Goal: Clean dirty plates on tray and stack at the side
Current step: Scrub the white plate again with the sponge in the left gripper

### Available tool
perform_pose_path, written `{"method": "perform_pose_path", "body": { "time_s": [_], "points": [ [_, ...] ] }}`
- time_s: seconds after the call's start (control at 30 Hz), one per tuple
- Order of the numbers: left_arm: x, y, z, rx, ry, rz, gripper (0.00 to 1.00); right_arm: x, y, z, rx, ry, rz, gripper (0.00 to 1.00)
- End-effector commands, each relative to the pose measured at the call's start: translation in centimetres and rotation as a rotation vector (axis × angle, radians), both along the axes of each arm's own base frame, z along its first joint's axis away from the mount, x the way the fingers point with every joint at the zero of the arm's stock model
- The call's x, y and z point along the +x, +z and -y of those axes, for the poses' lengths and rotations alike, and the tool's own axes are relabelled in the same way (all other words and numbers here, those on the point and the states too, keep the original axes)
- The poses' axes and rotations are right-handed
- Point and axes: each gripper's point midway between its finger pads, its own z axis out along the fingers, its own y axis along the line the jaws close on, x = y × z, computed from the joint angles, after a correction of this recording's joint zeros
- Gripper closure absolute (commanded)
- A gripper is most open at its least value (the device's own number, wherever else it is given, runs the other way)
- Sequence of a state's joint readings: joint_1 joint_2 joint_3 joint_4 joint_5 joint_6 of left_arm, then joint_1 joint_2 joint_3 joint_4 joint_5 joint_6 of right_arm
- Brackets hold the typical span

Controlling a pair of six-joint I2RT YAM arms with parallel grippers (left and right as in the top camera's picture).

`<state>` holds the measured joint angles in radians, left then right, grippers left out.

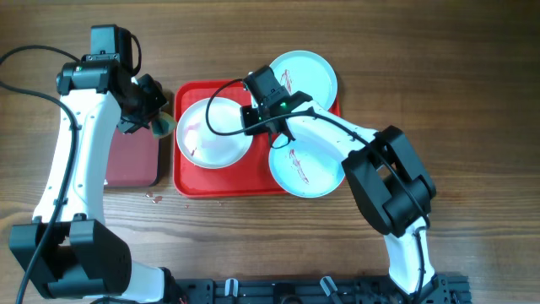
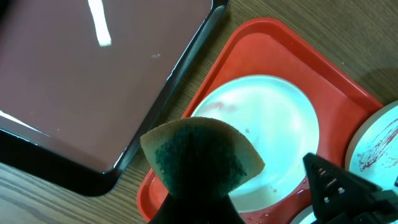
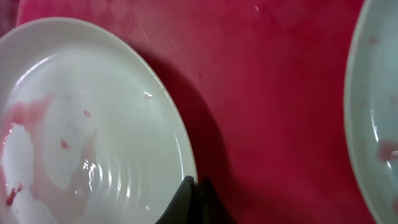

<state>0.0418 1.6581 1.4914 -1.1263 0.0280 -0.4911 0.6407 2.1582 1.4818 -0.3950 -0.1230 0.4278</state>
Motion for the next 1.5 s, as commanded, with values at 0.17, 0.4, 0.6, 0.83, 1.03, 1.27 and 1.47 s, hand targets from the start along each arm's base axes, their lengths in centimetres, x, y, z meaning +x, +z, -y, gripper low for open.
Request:
{"method": "perform_pose_path", "body": {
  "time_s": [0.17, 0.4, 0.6, 0.83, 1.03, 1.27, 1.47],
  "points": [
    [-1.5, -5.2, 3.6, -0.007, -0.104, -0.067, 0.96, -2.2, -2.4, 2.8, -0.059, -0.275, -0.187, 0.96],
    [0.0, -10.4, 6.6, 0.007, -0.204, 0.074, 0.96, -2.4, -2.2, 2.1, -0.04, -0.212, -0.181, 0.96],
    [-1.4, -14.4, 5.0, 0.131, -0.321, 0.095, 0.96, -2.3, -2.2, 2.1, -0.04, -0.204, -0.177, 0.96],
    [1.0, -15.9, 4.8, 0.181, -0.352, 0.204, 0.96, -2.3, -2.2, 2.1, -0.045, -0.191, -0.172, 0.96],
    [2.2, -19.0, 4.5, 0.204, -0.332, 0.206, 0.96, -2.4, -2.2, 2.1, -0.047, -0.188, -0.173, 0.96],
    [7.1, -15.5, 4.5, 0.301, -0.382, 0.442, 0.96, -2.7, -2.2, 1.6, -0.046, -0.175, -0.169, 0.96],
    [8.1, -14.6, 4.7, 0.355, -0.469, 0.489, 0.96, -2.6, -2.1, 1.4, -0.04, -0.174, -0.163, 0.96]
  ]
}}
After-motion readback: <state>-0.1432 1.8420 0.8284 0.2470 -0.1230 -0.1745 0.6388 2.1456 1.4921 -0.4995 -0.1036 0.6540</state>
